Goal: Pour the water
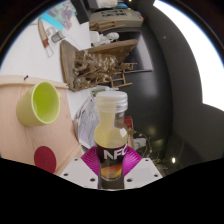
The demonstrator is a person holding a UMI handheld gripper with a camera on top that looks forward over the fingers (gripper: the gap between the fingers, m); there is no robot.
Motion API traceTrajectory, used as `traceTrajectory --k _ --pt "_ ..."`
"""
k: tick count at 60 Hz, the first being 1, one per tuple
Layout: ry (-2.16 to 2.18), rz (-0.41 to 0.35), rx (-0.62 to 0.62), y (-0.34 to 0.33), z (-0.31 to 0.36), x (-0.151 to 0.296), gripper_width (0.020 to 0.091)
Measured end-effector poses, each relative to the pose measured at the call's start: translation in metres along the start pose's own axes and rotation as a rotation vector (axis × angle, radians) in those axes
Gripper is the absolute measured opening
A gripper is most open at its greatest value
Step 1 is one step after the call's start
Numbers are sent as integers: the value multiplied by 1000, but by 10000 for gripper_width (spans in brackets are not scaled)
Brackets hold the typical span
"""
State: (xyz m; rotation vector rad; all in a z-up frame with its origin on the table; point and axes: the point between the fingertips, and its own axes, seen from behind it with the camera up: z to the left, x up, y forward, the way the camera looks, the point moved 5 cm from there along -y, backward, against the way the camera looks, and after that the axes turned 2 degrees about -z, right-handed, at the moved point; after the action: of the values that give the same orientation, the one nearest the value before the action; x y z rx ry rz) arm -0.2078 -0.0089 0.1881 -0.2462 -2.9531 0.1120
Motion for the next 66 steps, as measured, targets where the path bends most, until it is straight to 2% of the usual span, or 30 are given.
traceTrajectory --k 3,17,23,43,45,52,56,58,61,62,66 --pt "187 35 33 -7 1 0 248" --pt "1007 89 311 -19 27 -12 248" --pt "1213 86 392 -19 50 -13 248" --pt "1331 129 454 -12 119 -34 263" --pt "1343 105 442 -11 116 -36 271" --pt "1346 91 429 -15 119 -35 381" --pt "1346 109 441 -19 120 -38 460" --pt "1356 128 452 -23 120 -38 555" --pt "1375 150 465 -31 115 -39 808" --pt "1380 158 465 -34 112 -39 869" --pt "1380 197 451 -50 99 -43 845"
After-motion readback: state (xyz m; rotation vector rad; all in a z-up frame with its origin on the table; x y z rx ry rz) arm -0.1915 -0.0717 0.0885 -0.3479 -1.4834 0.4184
